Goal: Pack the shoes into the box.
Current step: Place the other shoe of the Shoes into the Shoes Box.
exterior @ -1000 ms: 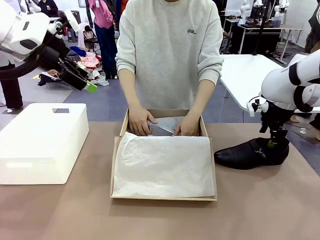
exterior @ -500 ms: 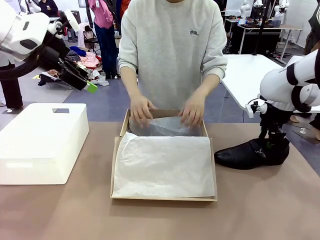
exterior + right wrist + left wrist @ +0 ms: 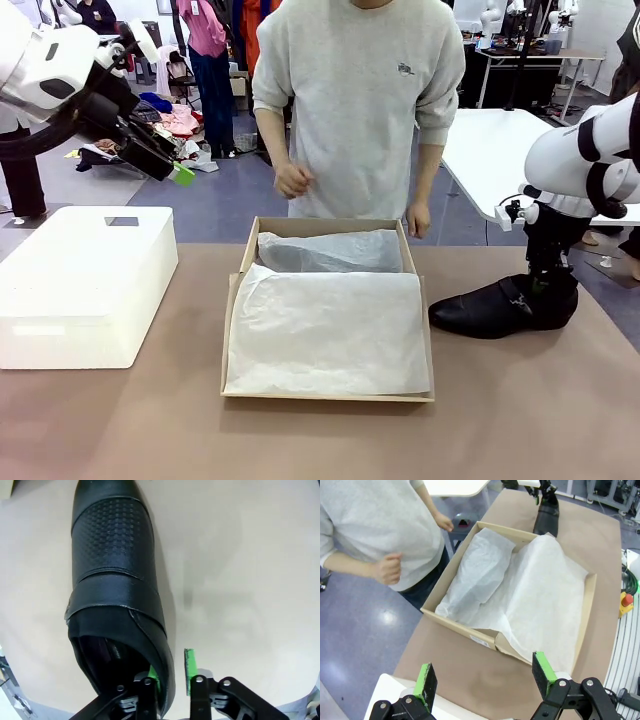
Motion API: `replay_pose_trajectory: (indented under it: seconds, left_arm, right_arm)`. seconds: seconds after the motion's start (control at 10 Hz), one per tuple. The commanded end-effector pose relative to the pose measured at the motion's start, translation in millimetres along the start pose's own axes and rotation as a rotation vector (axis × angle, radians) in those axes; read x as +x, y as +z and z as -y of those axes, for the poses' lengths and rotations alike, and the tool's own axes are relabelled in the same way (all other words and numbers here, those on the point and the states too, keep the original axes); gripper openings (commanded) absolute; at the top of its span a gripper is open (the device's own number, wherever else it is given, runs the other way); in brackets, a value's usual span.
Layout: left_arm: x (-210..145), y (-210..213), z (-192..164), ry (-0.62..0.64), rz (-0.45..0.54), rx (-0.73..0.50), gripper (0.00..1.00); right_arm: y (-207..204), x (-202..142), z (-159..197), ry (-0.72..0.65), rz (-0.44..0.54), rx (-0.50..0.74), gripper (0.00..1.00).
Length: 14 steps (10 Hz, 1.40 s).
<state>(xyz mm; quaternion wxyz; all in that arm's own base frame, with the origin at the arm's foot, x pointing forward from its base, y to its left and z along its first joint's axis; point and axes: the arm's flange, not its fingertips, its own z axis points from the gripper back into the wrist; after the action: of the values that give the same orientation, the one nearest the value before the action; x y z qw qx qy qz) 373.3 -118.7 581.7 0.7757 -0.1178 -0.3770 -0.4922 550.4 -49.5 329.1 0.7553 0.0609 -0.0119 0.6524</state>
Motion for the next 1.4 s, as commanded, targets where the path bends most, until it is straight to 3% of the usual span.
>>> replay_pose_trajectory:
  seconds: [0.0, 0.5, 0.7, 1.3]
  left_arm:
    - [-1.1, 0.0, -1.8, -0.009, 0.014, -0.014, 1.0]
    - [-1.1, 0.0, -1.8, -0.009, 0.014, -0.014, 1.0]
    - [-1.1, 0.0, -1.8, -0.009, 0.014, -0.014, 1.0]
    - [-1.1, 0.0, -1.8, -0.009, 0.014, -0.014, 1.0]
  right_arm:
    - [1.8, -5.7, 7.5, 0.029, 0.061, 0.012, 0.0]
    - [10.3, -18.6, 9.2, 0.008, 0.124, 0.018, 0.0]
    - [34.8, -20.7, 4.6, -0.044, 0.101, -0.025, 0.0]
    - [124.4, 13.6, -18.4, -0.352, 0.224, -0.083, 0.0]
